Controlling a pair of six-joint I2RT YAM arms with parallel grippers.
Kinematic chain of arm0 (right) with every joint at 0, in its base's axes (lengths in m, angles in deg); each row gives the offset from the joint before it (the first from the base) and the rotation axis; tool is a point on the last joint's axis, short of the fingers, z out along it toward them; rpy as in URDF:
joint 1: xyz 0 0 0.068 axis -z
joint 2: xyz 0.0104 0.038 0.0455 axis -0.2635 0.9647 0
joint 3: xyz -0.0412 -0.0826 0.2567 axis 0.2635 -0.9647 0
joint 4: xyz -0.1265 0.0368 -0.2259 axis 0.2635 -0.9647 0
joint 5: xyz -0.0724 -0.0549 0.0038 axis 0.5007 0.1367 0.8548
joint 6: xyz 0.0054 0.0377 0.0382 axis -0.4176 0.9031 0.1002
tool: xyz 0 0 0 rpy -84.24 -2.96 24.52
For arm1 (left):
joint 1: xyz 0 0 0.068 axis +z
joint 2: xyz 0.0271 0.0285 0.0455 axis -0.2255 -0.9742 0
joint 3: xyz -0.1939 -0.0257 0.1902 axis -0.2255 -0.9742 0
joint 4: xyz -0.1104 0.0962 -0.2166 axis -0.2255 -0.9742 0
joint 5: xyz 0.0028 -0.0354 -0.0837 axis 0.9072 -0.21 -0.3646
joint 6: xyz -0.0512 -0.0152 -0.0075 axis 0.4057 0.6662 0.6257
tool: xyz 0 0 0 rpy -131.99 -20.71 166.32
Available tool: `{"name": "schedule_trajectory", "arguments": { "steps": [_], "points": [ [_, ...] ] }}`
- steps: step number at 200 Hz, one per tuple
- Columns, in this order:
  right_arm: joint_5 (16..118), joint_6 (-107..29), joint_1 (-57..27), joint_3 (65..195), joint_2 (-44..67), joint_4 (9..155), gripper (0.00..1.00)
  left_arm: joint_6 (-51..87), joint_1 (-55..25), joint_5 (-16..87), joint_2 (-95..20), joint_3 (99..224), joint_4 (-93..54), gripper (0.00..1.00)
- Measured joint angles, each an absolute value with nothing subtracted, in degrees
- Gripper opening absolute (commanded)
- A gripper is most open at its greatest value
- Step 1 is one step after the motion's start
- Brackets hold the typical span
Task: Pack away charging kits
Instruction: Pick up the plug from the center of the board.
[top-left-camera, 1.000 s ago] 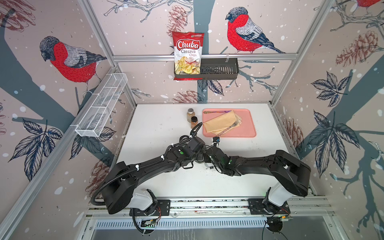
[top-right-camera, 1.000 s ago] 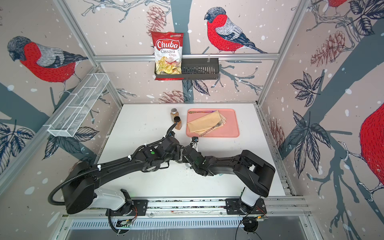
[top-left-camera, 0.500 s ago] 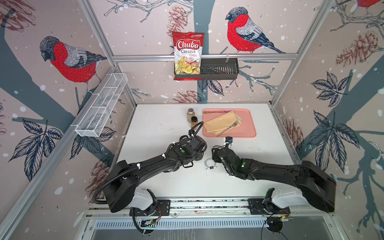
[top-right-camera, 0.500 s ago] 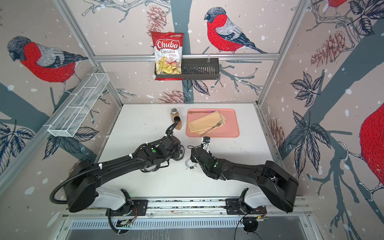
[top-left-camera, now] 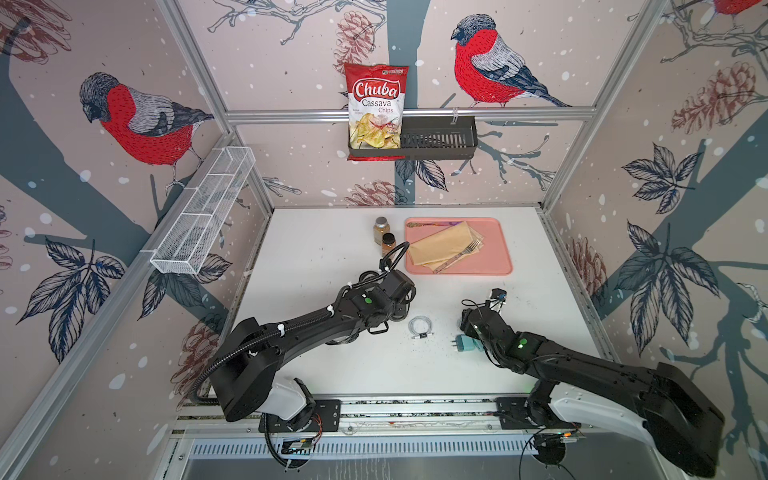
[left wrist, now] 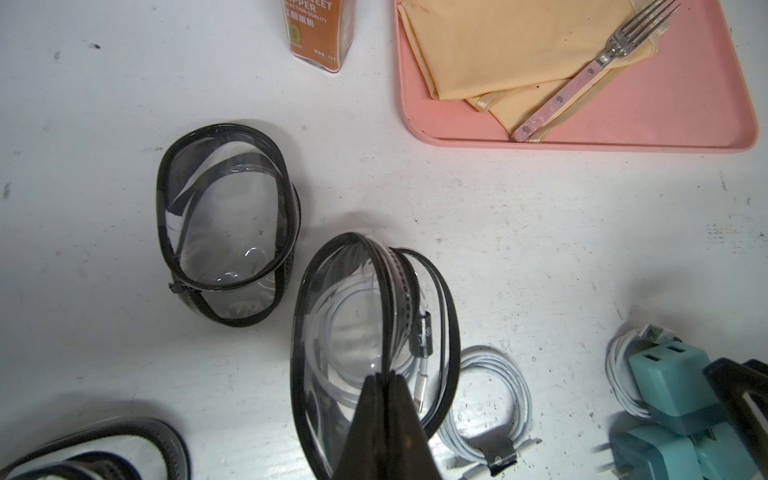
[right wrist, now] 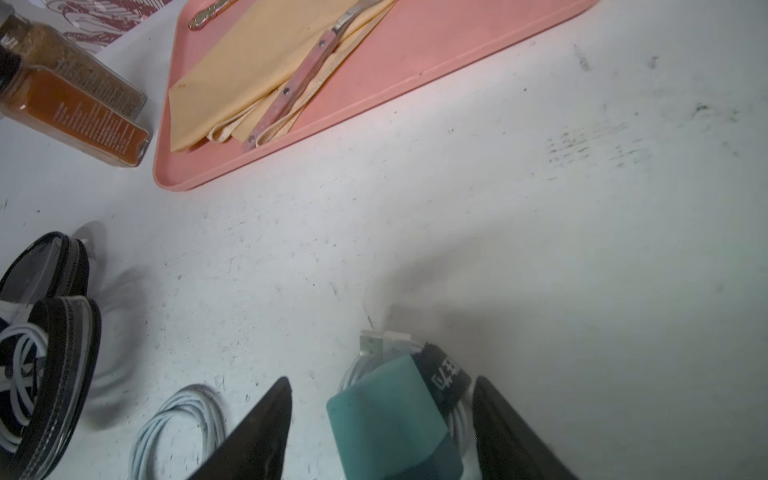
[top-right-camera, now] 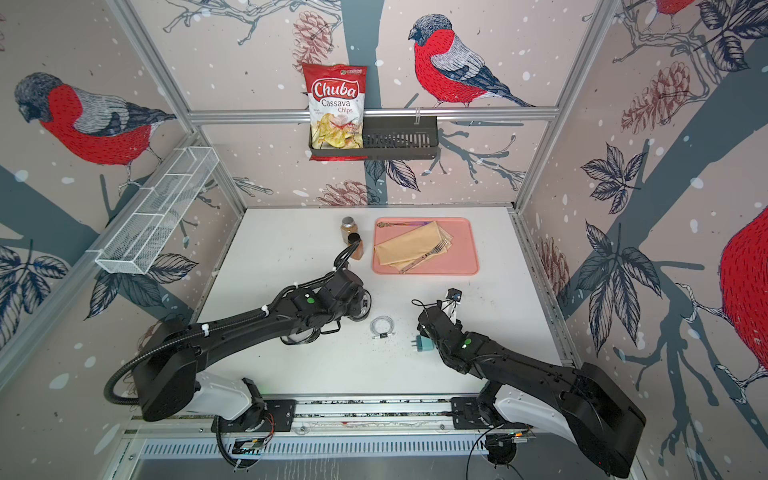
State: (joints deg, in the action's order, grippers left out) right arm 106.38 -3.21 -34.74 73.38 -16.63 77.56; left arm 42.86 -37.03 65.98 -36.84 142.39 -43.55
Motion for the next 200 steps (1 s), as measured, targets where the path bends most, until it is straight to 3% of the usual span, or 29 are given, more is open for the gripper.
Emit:
{"name": "schedule_trajectory", "arguments": {
  "steps": [127, 200],
  "points": [
    [103.52, -2.57, -39.42, 81.88, 1.95, 81.45, 0.59, 42.48, -37.03, 65.76, -36.84, 142.42, -43.51, 0.0],
    [103.56, -3.49, -41.5, 84.0, 4.38, 81.41, 0.59, 42.44, -37.03, 65.34, -36.82, 142.42, -43.4, 0.0]
  ]
}}
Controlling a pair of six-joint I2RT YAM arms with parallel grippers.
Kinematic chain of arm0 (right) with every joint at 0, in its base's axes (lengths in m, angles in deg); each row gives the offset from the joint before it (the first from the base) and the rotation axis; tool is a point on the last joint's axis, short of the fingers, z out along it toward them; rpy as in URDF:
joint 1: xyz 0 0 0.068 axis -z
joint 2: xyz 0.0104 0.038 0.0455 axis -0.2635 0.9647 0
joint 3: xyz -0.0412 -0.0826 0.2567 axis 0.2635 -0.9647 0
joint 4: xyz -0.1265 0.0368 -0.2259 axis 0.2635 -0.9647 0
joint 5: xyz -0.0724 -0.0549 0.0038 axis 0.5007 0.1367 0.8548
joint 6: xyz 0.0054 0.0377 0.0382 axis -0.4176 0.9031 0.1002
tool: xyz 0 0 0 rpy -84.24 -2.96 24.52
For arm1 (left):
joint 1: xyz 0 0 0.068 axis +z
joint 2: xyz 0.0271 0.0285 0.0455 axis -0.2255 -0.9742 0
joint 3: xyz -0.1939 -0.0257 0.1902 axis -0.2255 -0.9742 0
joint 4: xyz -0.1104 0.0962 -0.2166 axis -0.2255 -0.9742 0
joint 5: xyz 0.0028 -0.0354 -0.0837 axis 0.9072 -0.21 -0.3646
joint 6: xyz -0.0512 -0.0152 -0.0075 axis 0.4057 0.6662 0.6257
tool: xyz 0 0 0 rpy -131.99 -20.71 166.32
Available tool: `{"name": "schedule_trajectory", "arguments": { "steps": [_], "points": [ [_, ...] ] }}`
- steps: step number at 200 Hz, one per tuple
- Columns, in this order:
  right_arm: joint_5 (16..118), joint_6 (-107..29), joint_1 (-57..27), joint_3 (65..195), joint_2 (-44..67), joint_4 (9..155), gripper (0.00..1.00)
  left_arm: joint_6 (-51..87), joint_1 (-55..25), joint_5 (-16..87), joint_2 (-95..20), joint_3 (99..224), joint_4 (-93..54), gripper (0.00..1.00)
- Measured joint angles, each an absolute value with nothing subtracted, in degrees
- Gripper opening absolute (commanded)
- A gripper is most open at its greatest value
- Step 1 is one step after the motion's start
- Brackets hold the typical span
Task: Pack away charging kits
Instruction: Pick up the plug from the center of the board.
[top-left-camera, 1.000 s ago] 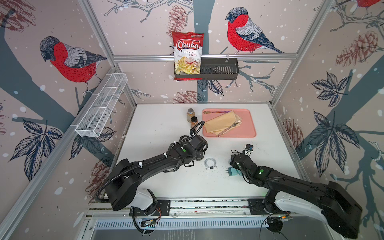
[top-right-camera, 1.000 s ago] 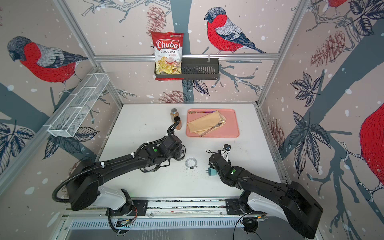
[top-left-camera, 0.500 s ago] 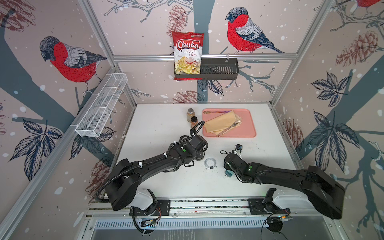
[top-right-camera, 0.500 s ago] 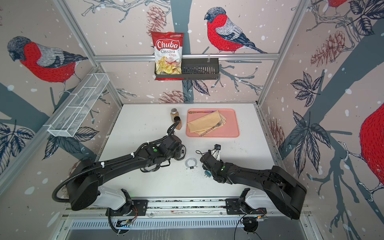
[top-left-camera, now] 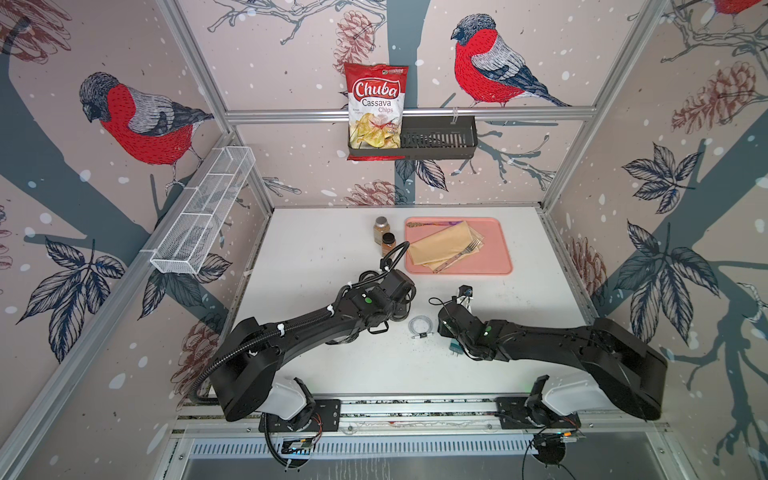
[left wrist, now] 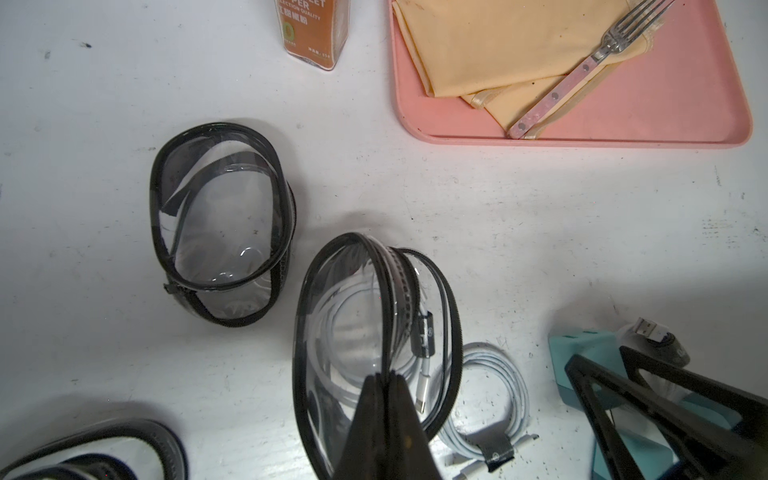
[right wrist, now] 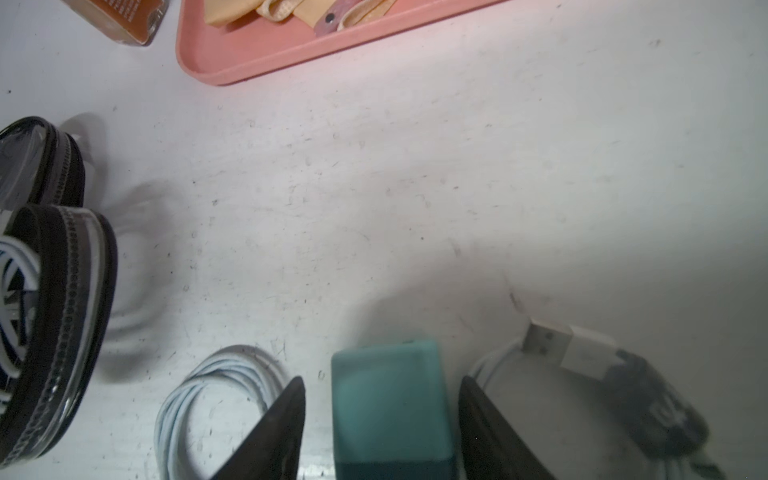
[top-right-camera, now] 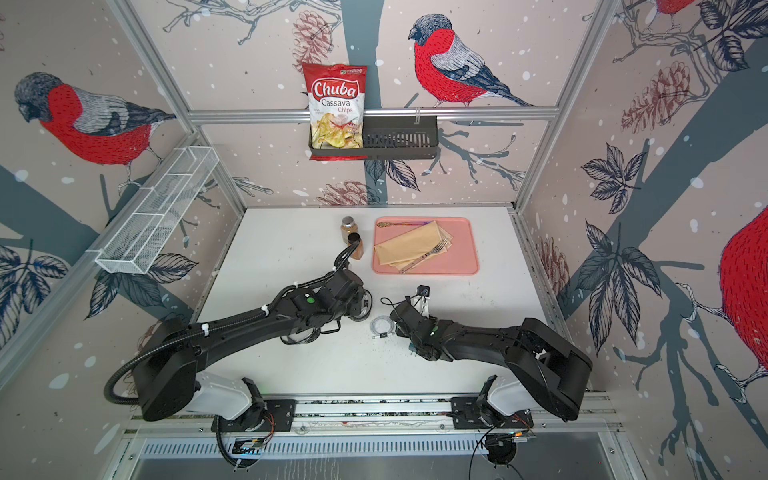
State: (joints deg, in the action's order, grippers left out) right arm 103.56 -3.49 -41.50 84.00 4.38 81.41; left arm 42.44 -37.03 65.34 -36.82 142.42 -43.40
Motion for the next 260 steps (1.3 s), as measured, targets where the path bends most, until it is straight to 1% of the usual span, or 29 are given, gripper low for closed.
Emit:
{"name": "schedule_trajectory", "arguments": {
  "steps": [35, 50, 78, 118, 144, 198, 243, 260],
  "points": [
    [103.93, -3.58, -42.98, 85.99, 7.72, 80.6, 0.59, 42.42, -37.03, 64.91, -36.82, 142.42, -43.25, 0.0],
    [104.0, -3.6, -43.07, 87.17, 9.95, 80.53, 0.57, 42.42, -37.03, 64.53, -36.73, 142.39, -43.18, 0.0],
    [105.22, -3.78, -42.74, 88.94, 12.7, 81.06, 0.49, 42.11, -37.03, 64.4, -36.3, 142.2, -43.07, 0.0],
    [105.0, -3.75, -41.67, 89.0, 12.68, 81.95, 0.36, 41.33, -37.03, 64.07, -36.3, 142.18, -42.46, 0.0],
    [103.76, -3.8, -40.89, 87.74, 10.13, 81.97, 0.31, 40.65, -36.83, 62.94, -37.02, 142.53, -41.13, 0.0],
    [101.51, -5.81, -39.88, 85.9, -0.04, 84.09, 0.22, 39.45, -36.64, 59.2, -41.04, 145.65, -36.74, 0.0],
    [99.04, -7.97, -39.73, 84.78, -5.72, 87.09, 0.2, 39.38, -36.64, 56.21, -45.43, 149.5, -33.89, 0.0],
    [97.59, -8.39, -39.14, 84.81, -5.85, 89.01, 0.17, 39.4, -36.64, 55.24, -46.28, 149.93, -33.35, 0.0]
  ]
}}
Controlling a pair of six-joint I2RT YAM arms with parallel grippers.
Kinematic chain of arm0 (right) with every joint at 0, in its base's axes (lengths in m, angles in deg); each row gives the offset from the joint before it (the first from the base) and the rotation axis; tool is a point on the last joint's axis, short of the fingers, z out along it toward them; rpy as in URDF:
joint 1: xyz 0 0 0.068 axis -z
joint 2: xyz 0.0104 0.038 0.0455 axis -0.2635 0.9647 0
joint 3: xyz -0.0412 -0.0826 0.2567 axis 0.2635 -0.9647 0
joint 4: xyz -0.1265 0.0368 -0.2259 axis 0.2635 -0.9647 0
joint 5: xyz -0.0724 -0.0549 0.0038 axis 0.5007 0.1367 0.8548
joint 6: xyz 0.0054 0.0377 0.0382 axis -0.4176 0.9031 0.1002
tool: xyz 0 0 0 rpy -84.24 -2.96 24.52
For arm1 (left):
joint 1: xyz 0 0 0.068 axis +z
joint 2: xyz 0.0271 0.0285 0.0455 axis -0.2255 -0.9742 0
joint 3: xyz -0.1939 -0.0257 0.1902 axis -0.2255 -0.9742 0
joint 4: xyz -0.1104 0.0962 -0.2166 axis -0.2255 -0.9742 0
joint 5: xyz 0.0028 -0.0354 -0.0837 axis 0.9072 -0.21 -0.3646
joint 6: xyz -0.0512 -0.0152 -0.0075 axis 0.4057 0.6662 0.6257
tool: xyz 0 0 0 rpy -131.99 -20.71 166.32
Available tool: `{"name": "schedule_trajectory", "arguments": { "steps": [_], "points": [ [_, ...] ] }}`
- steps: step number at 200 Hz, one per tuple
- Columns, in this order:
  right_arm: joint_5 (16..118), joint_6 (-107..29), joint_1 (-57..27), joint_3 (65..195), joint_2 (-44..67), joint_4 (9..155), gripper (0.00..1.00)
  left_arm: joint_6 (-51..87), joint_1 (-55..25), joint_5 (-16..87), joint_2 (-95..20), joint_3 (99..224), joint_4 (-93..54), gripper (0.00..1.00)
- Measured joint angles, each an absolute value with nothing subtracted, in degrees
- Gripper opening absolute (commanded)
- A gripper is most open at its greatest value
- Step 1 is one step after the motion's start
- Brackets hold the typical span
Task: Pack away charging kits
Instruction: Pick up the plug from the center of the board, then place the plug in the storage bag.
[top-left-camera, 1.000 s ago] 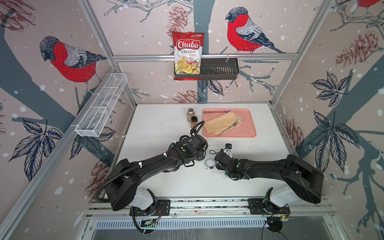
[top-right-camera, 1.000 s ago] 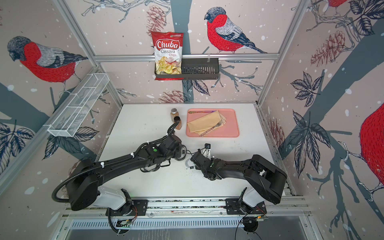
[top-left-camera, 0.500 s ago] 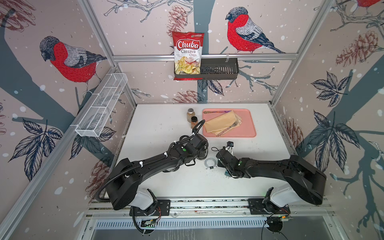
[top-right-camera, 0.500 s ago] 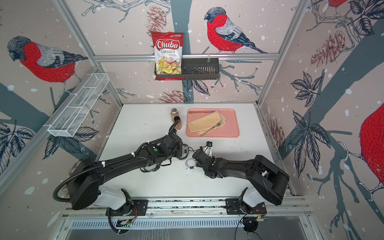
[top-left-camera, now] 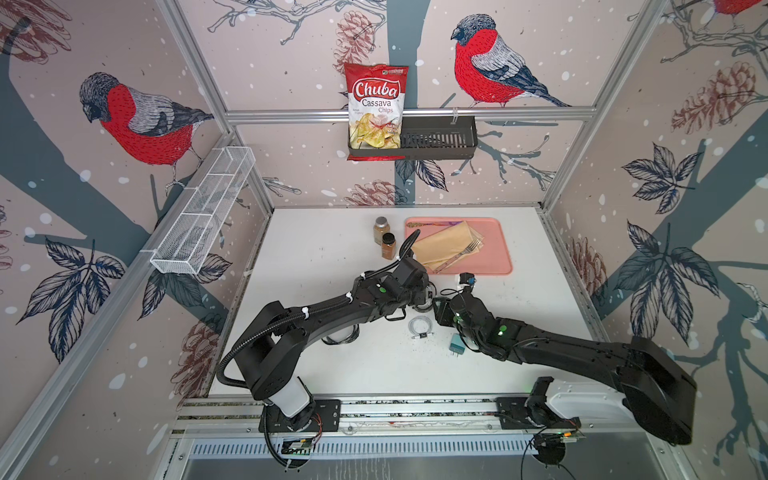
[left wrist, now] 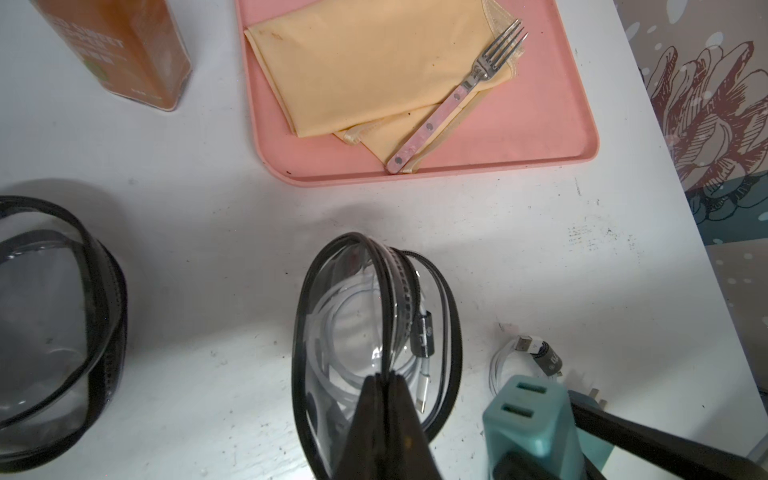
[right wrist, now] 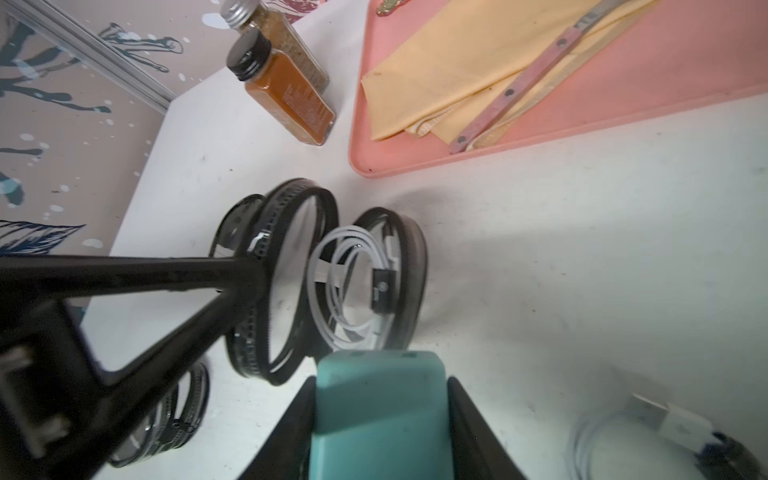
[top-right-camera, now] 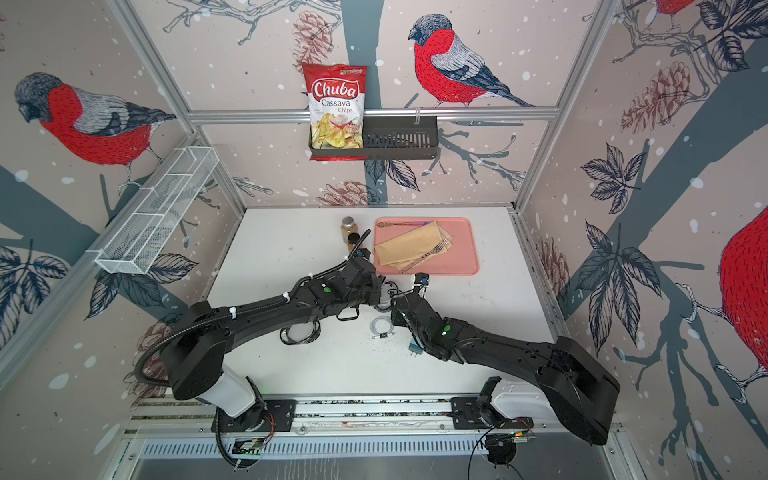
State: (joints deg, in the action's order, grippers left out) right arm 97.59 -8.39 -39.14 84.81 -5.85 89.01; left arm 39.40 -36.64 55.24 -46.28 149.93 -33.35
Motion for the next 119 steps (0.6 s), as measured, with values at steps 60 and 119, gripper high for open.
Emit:
{"name": "schedule_trajectory", "arguments": {
  "steps": [60, 119],
  "points": [
    [91.21, -9.65, -34.35, 85.75, 3.81, 96.03, 0.11, 39.42, -37.38, 52.21, -47.25, 149.48, -30.7, 0.0],
    [88.9, -9.81, -32.95, 86.34, 7.96, 99.79, 0.1, 39.6, -37.55, 48.82, -49.28, 148.75, -27.84, 0.0]
  ]
}}
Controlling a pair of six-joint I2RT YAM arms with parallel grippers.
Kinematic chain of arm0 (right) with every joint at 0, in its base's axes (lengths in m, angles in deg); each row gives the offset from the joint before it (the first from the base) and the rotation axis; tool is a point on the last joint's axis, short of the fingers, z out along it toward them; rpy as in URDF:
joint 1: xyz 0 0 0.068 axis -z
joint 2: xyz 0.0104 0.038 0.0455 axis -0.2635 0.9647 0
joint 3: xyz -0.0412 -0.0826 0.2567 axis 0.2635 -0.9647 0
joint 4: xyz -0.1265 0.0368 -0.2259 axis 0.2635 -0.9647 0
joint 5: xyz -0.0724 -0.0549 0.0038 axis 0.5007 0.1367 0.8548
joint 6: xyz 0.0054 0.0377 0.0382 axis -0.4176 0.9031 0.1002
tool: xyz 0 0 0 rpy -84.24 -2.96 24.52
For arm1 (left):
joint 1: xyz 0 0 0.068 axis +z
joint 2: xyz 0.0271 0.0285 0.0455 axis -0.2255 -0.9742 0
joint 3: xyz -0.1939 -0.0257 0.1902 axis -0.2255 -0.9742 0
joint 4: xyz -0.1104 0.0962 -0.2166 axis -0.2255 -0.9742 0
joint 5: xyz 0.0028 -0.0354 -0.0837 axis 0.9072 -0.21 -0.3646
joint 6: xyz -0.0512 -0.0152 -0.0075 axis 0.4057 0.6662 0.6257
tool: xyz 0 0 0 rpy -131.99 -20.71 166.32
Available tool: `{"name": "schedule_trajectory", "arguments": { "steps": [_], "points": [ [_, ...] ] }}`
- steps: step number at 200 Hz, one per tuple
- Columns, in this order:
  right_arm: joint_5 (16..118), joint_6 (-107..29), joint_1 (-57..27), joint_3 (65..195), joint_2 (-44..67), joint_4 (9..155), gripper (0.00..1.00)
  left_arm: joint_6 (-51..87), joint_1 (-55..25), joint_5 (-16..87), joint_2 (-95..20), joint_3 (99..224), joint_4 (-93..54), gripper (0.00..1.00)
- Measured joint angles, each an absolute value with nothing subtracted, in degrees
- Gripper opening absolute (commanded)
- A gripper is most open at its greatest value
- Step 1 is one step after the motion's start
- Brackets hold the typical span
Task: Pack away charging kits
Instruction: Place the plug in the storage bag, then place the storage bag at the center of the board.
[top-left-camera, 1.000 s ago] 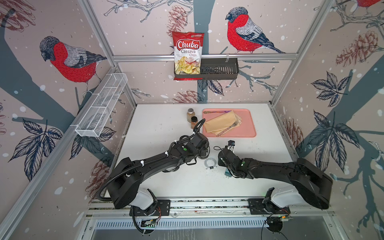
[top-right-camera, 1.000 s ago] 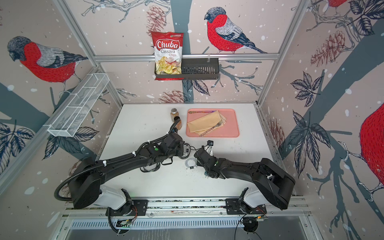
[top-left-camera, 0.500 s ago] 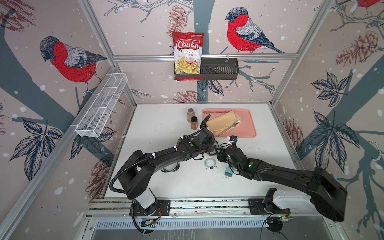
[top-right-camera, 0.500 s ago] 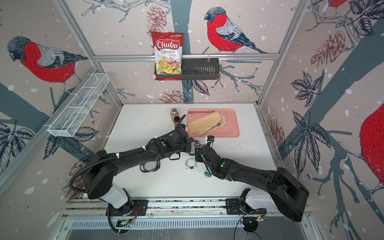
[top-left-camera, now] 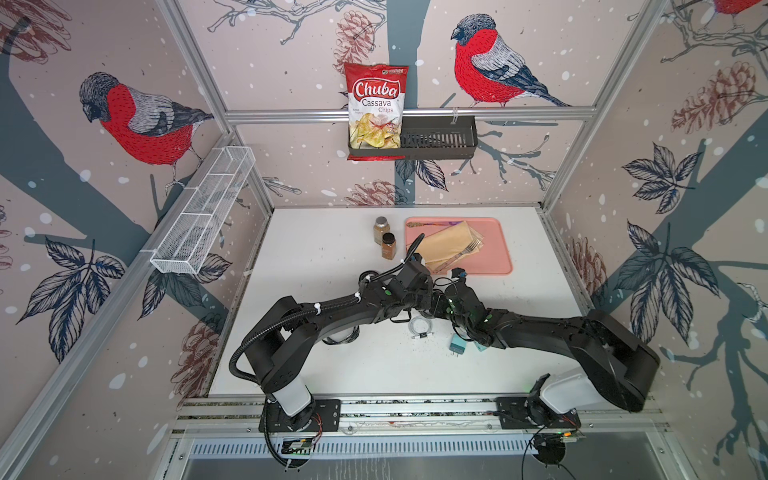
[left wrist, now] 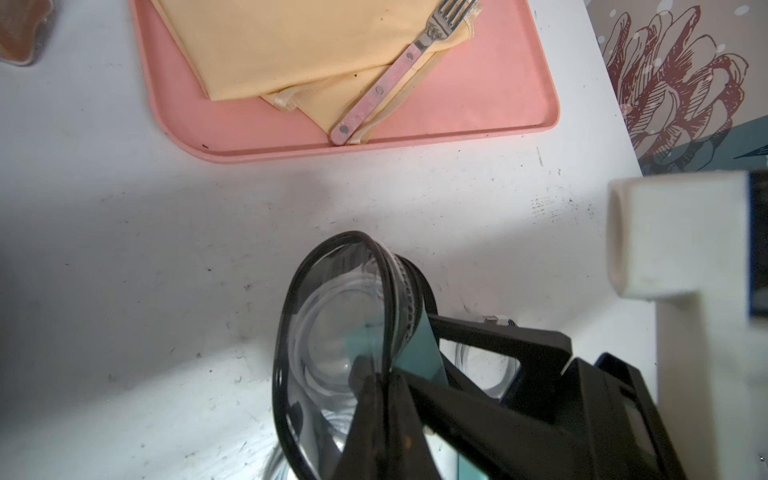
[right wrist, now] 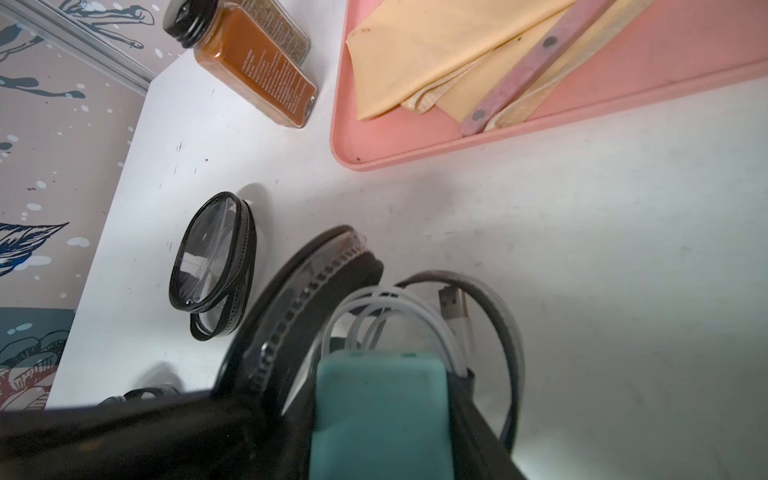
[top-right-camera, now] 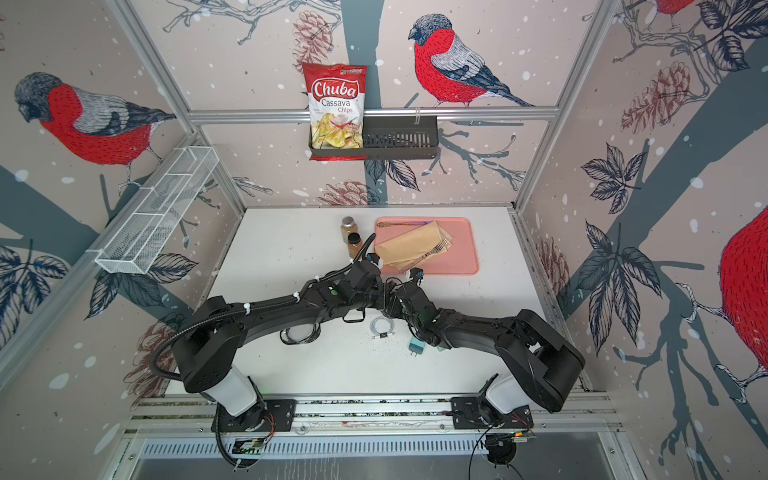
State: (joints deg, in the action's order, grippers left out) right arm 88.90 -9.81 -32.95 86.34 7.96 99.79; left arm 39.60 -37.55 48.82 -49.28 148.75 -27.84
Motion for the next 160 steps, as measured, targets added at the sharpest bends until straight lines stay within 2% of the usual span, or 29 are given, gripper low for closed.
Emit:
{"name": "schedule_trajectory", "arguments": {
  "steps": [65, 140, 160],
  "points": [
    [90.82, -9.57, -32.84, 87.01, 11.66, 101.03, 0.11, 40.67, -37.64, 46.13, -48.1, 146.68, -25.2, 0.0],
    [92.04, -9.35, -33.1, 87.04, 13.95, 103.04, 0.27, 41.74, -37.64, 44.97, -46.87, 145.17, -23.07, 0.0],
    [92.06, -9.37, -33.35, 86.97, 13.84, 102.96, 0.35, 42.09, -37.64, 44.97, -47.38, 144.69, -22.57, 0.0]
  ]
}}
